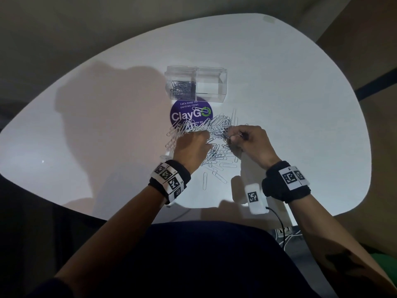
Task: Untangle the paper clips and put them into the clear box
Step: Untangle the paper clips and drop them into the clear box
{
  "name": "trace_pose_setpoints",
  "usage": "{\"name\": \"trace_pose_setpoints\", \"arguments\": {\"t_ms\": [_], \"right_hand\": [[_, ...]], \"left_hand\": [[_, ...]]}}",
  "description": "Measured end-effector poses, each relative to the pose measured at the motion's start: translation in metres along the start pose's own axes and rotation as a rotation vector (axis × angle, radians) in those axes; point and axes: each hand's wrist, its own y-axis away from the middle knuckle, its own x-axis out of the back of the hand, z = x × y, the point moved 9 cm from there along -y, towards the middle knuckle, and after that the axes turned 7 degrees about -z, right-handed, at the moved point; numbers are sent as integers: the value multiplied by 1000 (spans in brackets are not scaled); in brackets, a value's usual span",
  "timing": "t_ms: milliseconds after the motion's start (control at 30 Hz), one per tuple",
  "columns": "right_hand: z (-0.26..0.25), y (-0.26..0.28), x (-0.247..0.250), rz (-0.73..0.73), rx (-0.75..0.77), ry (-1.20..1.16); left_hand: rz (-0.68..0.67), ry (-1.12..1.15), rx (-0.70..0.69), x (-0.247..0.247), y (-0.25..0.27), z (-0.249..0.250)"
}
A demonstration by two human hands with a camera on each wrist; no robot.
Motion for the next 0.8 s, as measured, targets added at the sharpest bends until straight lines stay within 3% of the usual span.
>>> {"name": "trace_pose_setpoints", "arguments": {"t_ms": [233, 433, 533, 800], "right_hand": [[4, -4, 9, 87, -116, -158], [0, -1, -6, -73, -88, -492], [-4, 0, -11, -98, -82, -497], [3, 0, -26, -122, -187, -558]], "left_hand": [[-145, 76, -48, -7, -4, 0], [-220, 716, 73, 5, 2, -27], [-226, 1046, 182, 4, 5, -40], [-244, 1215, 240, 4, 7, -41]]}}
